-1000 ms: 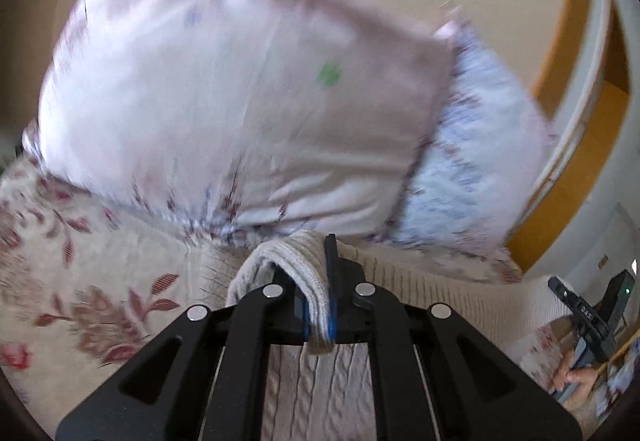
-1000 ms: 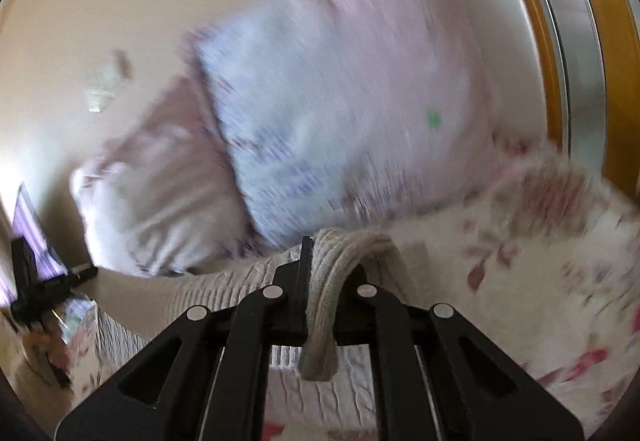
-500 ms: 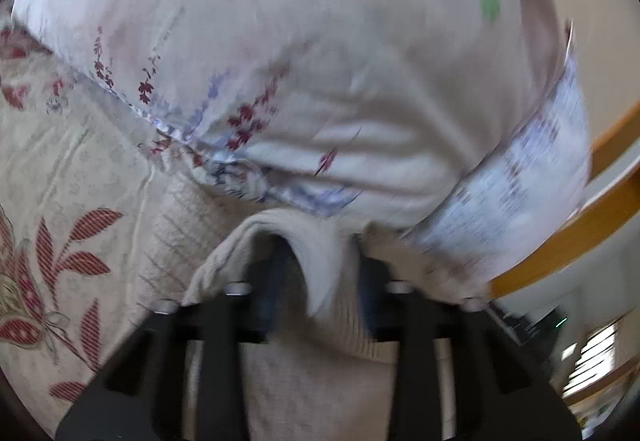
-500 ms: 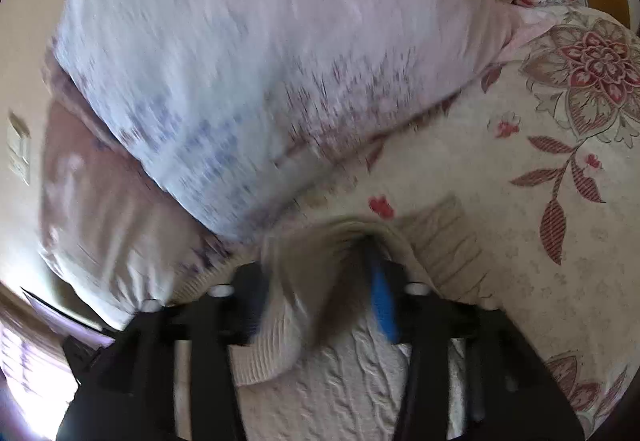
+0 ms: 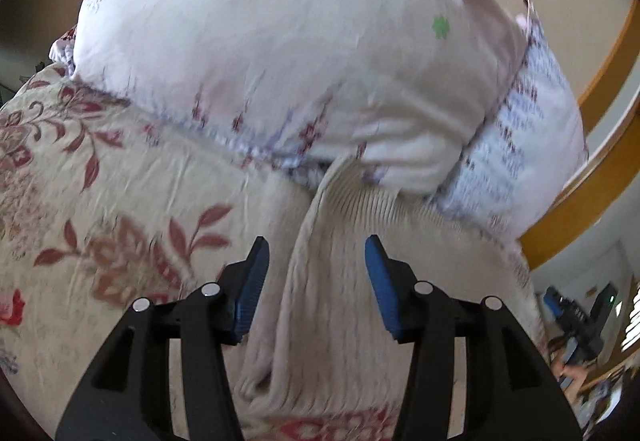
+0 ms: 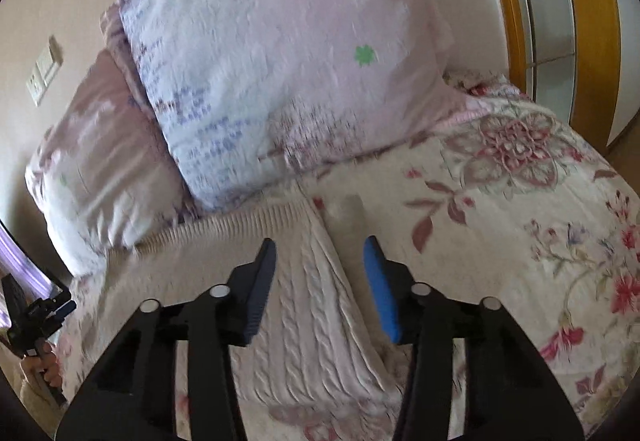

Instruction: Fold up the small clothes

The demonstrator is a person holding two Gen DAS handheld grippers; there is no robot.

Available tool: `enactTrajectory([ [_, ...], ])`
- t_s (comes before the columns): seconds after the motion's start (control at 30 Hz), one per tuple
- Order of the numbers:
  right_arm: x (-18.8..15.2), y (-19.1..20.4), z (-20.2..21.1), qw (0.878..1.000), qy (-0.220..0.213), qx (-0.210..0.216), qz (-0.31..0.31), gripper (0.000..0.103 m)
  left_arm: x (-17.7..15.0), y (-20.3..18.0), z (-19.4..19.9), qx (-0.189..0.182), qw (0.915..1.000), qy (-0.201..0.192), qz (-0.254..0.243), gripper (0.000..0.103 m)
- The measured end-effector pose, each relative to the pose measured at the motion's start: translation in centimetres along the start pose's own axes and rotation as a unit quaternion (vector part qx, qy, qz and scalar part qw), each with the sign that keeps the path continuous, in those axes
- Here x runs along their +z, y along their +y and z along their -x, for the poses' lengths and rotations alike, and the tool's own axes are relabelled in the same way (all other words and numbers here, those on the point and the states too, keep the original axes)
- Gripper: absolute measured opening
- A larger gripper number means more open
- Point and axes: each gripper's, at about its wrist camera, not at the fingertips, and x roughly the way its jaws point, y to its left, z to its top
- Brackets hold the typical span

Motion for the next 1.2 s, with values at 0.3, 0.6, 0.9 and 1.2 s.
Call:
enactTrajectory([
  [0.3, -2.2, -1.1, -1.9, 0.999, 0.047, -0.023, 0.007, 0.04, -3.2, -0.4, -0.7, -0.003, 0.9994, 0.028, -0.022, 0.041],
  [0.6, -3.6, 0.4, -3.7, 0.995, 0.076, -0.019, 0.053, 0.014, -4.4, -1.0, -2.5, 0.022, 0.9972, 0.056, -0.045, 0.015],
  [0.9, -3.4, 1.0, -1.1, 0.998, 0.04, -0.004, 0.055, 0.011, -4.7, -0.1, -1.3, 0.019, 0.9977, 0.049, -0.042, 0.0],
  [1.2, -3.8, 0.4, -1.8, 0.997, 0.059, -0.014, 0.039, 0.011, -5.0, 0.0, -0.2, 0.016, 0.9976, 0.041, -0.053, 0.004],
])
